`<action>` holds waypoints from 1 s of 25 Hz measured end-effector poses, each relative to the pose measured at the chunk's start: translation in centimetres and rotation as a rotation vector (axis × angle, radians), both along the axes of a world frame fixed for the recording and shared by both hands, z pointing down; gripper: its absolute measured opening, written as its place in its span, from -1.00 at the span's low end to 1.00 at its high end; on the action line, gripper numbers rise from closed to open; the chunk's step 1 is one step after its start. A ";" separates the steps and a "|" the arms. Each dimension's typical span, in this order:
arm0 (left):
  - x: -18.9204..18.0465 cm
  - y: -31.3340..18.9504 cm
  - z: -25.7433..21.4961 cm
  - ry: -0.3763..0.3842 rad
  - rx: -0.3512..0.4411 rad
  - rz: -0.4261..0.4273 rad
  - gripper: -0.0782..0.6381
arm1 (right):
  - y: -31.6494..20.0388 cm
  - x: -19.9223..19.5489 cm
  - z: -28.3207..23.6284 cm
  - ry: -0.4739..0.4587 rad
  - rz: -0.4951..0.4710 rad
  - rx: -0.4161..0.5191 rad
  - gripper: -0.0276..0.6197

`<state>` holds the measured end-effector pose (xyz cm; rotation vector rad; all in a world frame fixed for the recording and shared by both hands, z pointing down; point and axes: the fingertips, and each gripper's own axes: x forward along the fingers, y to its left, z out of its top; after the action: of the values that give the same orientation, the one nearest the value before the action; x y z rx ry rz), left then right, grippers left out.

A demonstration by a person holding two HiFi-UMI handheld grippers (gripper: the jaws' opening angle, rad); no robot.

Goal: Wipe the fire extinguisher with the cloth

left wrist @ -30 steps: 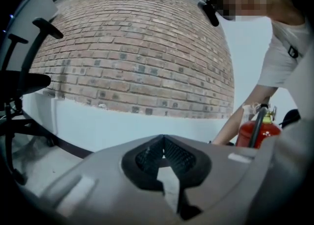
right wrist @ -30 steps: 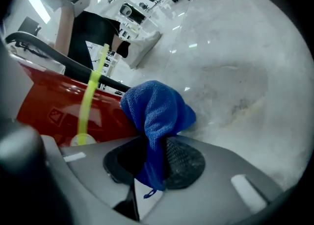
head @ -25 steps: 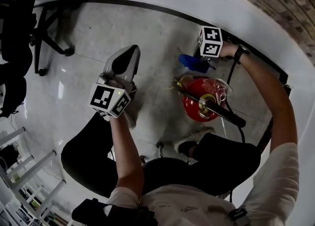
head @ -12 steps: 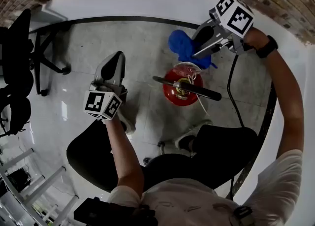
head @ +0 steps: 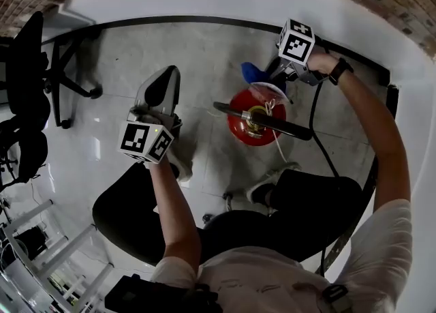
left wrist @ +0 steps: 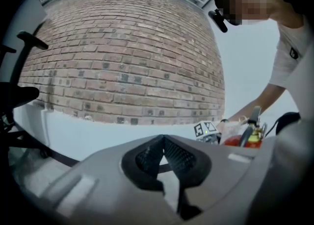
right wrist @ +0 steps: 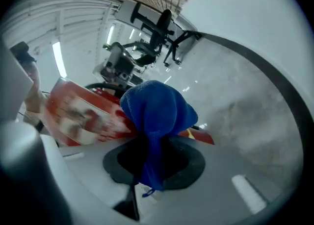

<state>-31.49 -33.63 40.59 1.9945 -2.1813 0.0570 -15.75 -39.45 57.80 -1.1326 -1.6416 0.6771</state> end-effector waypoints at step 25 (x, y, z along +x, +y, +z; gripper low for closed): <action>1.6 0.4 -1.4 0.020 0.063 0.019 -0.78 | -3.2 -3.7 17.0 0.082 0.663 0.088 -0.69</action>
<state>-29.88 -33.22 39.16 2.0399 -2.1784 -0.0295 -19.41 -42.65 74.77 -0.4700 -1.9599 1.0362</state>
